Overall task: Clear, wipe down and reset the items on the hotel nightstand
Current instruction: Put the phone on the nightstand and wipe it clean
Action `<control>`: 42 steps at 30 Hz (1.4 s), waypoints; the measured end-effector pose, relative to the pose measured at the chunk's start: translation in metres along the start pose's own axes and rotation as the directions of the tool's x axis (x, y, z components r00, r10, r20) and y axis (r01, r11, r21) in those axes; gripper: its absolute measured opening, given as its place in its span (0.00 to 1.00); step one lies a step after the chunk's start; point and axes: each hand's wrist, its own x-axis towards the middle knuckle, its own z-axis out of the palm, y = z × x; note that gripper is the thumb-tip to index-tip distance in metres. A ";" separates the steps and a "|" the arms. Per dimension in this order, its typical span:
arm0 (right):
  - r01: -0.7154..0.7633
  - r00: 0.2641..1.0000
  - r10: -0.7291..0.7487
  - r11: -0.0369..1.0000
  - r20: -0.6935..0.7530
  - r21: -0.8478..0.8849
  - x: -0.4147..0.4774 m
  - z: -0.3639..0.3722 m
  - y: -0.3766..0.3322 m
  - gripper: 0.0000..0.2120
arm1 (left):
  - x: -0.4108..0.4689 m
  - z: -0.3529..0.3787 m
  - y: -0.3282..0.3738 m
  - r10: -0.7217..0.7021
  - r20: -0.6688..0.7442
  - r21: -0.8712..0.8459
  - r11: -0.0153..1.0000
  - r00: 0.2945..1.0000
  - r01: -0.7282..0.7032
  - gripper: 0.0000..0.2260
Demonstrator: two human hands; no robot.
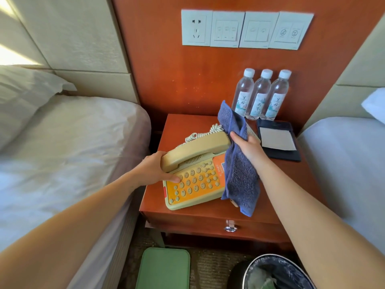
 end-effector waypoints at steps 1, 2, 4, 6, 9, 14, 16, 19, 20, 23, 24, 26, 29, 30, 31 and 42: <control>-0.027 0.999 0.027 1.000 -0.017 -0.008 0.000 -0.001 0.004 0.11 | -0.001 0.002 0.000 0.016 0.003 -0.024 1.000 1.000 -0.016 0.54; -0.062 0.998 0.061 0.998 -0.034 -0.020 -0.001 -0.001 0.009 0.11 | -0.002 0.006 -0.001 0.029 -0.003 -0.049 0.998 1.000 -0.029 0.54; -0.131 0.990 0.128 0.990 -0.051 -0.054 -0.005 -0.003 0.020 0.12 | -0.002 0.013 -0.002 0.044 -0.039 -0.064 0.997 0.998 -0.046 0.52; -0.159 0.986 0.155 0.986 -0.063 -0.057 -0.010 -0.003 0.028 0.11 | -0.002 0.020 -0.002 0.032 -0.062 -0.042 0.999 0.998 -0.034 0.52; -0.137 0.985 0.132 0.990 -0.109 -0.042 -0.014 -0.004 0.032 0.13 | -0.004 0.023 -0.005 0.026 -0.095 0.037 0.999 0.995 -0.023 0.57; -0.048 0.963 0.045 0.999 -0.267 -0.005 -0.026 -0.007 0.035 0.11 | -0.011 0.021 -0.007 0.196 -0.160 0.121 0.977 0.968 -0.177 0.45; -0.006 0.960 0.000 1.000 -0.282 -0.018 -0.032 -0.004 0.030 0.11 | -0.008 0.016 -0.001 0.255 -0.187 0.168 0.960 0.949 -0.224 0.37; 0.010 0.970 -0.017 0.999 -0.243 -0.031 -0.038 0.006 0.026 0.12 | -0.001 0.011 0.020 0.348 -0.136 0.285 0.911 0.928 -0.300 0.34; 0.015 0.967 -0.021 1.000 -0.254 -0.025 -0.039 0.007 0.026 0.11 | 0.002 0.011 0.027 0.382 -0.107 0.337 0.883 0.918 -0.328 0.33; 0.022 0.938 0.013 0.995 -0.346 0.097 -0.044 0.004 0.026 0.10 | 0.006 0.009 0.040 0.445 -0.104 0.387 0.842 0.889 -0.377 0.27; 0.028 0.926 0.020 0.992 -0.377 0.121 -0.047 0.001 0.026 0.10 | 0.006 0.007 0.042 0.461 -0.115 0.349 0.848 0.880 -0.399 0.25; 0.056 0.913 -0.012 0.994 -0.408 0.096 -0.053 -0.005 0.023 0.14 | 0.001 0.006 0.047 0.508 -0.149 0.279 0.845 0.849 -0.456 0.24; 0.062 0.950 -0.087 0.994 -0.301 -0.090 -0.064 -0.001 0.013 0.17 | -0.007 0.012 0.050 0.520 -0.230 0.172 0.854 0.822 -0.492 0.24; 0.053 0.968 -0.092 0.984 -0.232 -0.169 -0.067 0.007 0.008 0.16 | -0.009 0.015 0.050 0.487 -0.248 0.118 0.873 0.837 -0.473 0.24; 0.059 0.983 -0.098 0.969 -0.157 -0.239 -0.070 0.015 0.005 0.16 | -0.011 0.019 0.048 0.446 -0.256 0.059 0.893 0.858 -0.447 0.24; 0.167 0.926 -0.348 0.723 -0.145 -0.670 -0.066 0.007 0.044 0.20 | -0.001 0.055 0.063 0.539 -0.254 0.071 0.839 0.803 -0.540 0.25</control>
